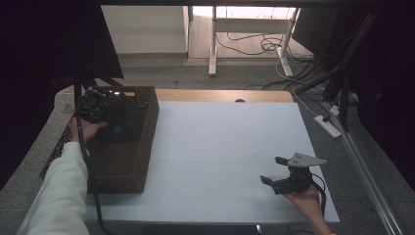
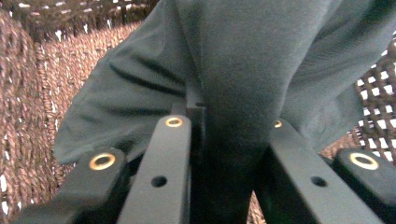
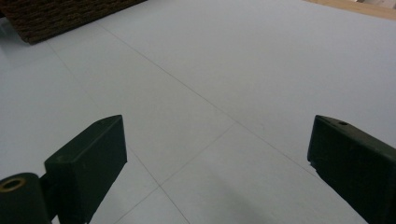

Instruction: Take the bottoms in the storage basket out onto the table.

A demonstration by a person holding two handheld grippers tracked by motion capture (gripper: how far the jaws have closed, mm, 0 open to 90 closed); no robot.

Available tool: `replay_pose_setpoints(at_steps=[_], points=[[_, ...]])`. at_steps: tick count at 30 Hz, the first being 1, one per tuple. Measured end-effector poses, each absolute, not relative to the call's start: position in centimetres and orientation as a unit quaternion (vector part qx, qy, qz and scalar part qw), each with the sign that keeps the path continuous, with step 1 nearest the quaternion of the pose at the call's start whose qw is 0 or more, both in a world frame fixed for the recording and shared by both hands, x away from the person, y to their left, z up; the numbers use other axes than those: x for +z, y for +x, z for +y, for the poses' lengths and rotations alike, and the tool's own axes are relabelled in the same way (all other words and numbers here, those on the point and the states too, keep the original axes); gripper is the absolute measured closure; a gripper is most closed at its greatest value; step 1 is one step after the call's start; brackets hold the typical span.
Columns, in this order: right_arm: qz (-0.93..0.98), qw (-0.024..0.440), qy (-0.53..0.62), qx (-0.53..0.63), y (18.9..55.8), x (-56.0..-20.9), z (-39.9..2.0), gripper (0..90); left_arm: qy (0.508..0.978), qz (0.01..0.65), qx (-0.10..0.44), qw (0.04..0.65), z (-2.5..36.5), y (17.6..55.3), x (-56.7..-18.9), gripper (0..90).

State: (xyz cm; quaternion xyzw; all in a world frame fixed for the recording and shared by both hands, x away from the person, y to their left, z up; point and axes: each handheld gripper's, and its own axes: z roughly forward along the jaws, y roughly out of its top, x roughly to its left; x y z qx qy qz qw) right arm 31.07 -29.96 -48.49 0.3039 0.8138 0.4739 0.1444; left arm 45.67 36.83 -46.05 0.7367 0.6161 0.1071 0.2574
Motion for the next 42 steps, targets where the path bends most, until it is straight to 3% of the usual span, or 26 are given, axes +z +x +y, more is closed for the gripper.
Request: replay_pose_setpoints(at_steps=[42], points=[[0.812, 0.135, 0.307, 0.477, 31.2, -48.6, -29.9, 4.7, 0.688, 0.595, 0.134, 0.394, 37.6, 41.6, -42.5, 81.4]])
